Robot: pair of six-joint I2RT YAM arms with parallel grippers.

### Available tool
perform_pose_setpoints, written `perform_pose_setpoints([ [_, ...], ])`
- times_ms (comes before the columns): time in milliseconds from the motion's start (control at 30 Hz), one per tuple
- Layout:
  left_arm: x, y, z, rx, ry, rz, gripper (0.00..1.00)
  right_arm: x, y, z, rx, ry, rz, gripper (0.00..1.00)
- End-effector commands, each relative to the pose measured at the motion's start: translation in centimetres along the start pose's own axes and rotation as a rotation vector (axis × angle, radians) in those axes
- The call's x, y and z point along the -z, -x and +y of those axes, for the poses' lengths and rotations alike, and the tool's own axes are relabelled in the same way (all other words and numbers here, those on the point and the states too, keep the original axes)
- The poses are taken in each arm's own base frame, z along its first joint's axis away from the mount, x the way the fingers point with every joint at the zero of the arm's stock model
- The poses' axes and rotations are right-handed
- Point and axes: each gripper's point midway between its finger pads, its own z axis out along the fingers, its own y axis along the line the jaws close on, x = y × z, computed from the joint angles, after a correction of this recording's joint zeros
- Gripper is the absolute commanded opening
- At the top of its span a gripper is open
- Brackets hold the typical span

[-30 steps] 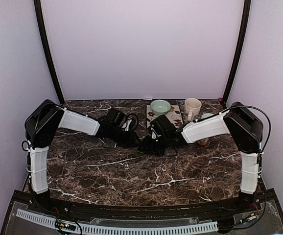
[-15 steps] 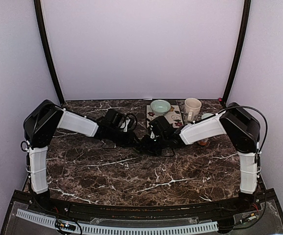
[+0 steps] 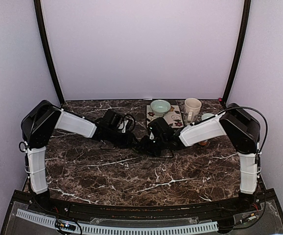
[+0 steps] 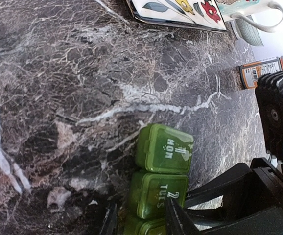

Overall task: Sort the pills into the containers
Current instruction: Close the lid of the pill container on the pill container.

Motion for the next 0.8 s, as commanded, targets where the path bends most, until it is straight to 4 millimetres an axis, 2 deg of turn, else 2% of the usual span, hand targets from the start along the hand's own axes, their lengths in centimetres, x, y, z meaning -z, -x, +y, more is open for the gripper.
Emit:
perform_pose_setpoints([
  [0,1.5,-1.1,-0.7,0.003,-0.001,0.031,0.34,0.4,-1.2,-5.2,-0.006,-0.177,0.018,0.38],
  [533,2.5,-0.2,-1.6,0.020,-0.034,-0.014,0.38,3.3,1.1,-4.3,0.080,-0.217,-0.056,0.41],
  [767,2.8,-0.4,-1.4,0.022,-0.027,-0.015,0.38,3.8,1.4,-4.0,0.094,-0.215,-0.065,0.42],
])
